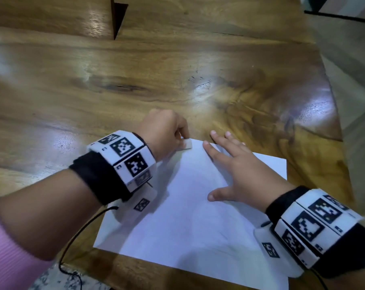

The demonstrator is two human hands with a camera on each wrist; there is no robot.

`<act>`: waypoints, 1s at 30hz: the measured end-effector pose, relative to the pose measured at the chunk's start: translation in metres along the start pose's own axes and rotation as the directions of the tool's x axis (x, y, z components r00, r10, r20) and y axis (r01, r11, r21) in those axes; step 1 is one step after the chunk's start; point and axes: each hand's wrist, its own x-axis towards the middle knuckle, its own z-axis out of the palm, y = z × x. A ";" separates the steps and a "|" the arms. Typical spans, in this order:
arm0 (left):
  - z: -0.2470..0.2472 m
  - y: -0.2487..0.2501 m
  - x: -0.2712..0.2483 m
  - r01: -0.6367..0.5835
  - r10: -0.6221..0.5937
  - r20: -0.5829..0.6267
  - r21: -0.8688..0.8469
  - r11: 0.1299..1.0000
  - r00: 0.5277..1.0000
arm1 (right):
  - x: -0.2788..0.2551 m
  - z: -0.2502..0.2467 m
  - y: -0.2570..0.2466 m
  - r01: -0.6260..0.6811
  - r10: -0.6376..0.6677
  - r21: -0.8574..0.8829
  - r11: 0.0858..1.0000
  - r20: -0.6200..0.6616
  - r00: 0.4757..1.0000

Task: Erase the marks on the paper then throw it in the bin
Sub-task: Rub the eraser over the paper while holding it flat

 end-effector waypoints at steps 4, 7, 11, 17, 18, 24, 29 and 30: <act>0.006 -0.005 -0.024 -0.055 0.054 0.093 0.007 0.998 0.994 | 0.000 0.000 0.000 -0.003 0.003 -0.022 1.000 0.003 1.000; 0.006 -0.004 -0.020 -0.046 0.045 0.092 0.006 0.999 0.995 | 0.000 0.000 0.000 -0.002 0.002 -0.026 1.000 -0.001 1.000; 0.003 0.006 -0.002 -0.036 0.036 0.000 0.047 0.998 0.999 | 0.001 0.001 0.000 -0.002 0.002 -0.031 1.000 -0.002 1.000; 0.002 0.000 -0.015 -0.027 0.018 0.156 0.058 0.998 0.988 | 0.001 0.000 -0.001 -0.002 0.002 -0.035 0.999 0.001 1.000; 0.002 0.001 -0.013 -0.002 -0.002 0.094 0.049 0.999 0.996 | 0.001 0.000 -0.001 -0.002 0.002 -0.036 0.999 0.002 1.000; 0.004 0.002 -0.014 0.015 -0.014 -0.023 0.046 0.999 1.000 | 0.001 -0.001 -0.001 -0.003 0.002 -0.044 0.999 -0.003 1.000; 0.002 -0.001 -0.012 0.040 -0.039 -0.098 0.014 0.999 0.994 | 0.000 0.000 -0.001 0.002 -0.002 -0.039 0.999 -0.004 1.000; 0.004 0.000 -0.013 0.034 -0.033 -0.101 0.011 0.999 0.994 | 0.001 0.000 -0.001 0.002 -0.002 -0.041 0.999 -0.005 1.000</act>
